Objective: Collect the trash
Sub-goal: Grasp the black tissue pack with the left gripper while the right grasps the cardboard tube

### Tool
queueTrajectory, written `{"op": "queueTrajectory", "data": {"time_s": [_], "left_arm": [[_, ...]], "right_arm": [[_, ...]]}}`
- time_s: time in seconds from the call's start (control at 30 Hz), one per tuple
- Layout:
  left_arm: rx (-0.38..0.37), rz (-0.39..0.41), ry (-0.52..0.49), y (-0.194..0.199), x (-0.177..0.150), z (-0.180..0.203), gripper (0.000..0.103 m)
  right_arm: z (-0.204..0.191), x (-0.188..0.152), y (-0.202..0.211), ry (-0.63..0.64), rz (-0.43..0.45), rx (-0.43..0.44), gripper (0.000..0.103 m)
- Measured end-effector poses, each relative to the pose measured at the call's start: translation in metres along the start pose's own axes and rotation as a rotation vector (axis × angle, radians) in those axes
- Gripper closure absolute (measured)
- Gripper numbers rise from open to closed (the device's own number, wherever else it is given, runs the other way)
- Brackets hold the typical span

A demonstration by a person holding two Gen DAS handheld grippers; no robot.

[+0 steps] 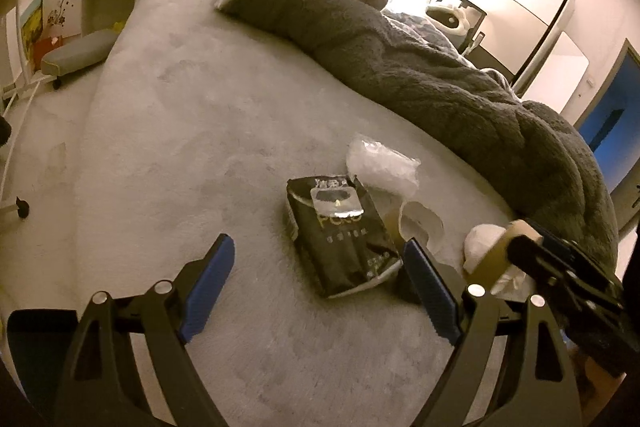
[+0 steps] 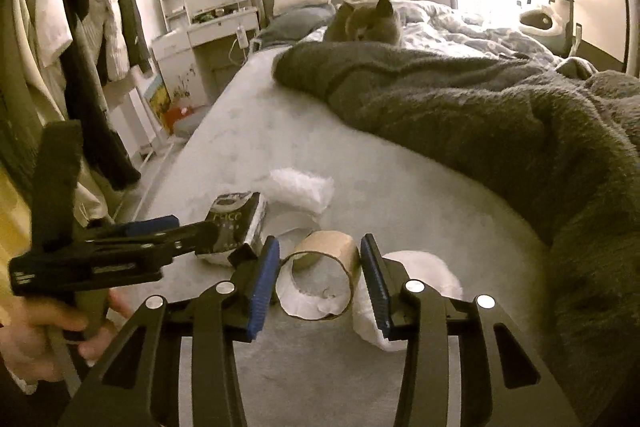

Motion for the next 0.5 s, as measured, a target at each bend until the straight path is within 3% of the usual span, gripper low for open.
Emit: {"op": "queueTrajectory", "data": {"time_s": [0.33, 0.5], "left_arm": [[0.030, -0.052, 0.017, -0.021, 0.004, 0.009, 0.017], [0.087, -0.089, 0.005, -0.030, 0.011, 0.016, 0.018]], "right_arm": [[0.021, -0.004, 0.010, -0.024, 0.010, -0.006, 0.060], [0.023, -0.006, 0.011, -0.022, 0.005, -0.006, 0.060]]}}
Point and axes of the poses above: each gripper's, at about its wrist camera, not at the fingertips, and y roughly against the way its jaws point, z to its right, x to its top, the point moved 4 cm from there along -y, roughly the way its jaws point, and after that the axes turned 4 degrees about -y, right-handed, at the moved point
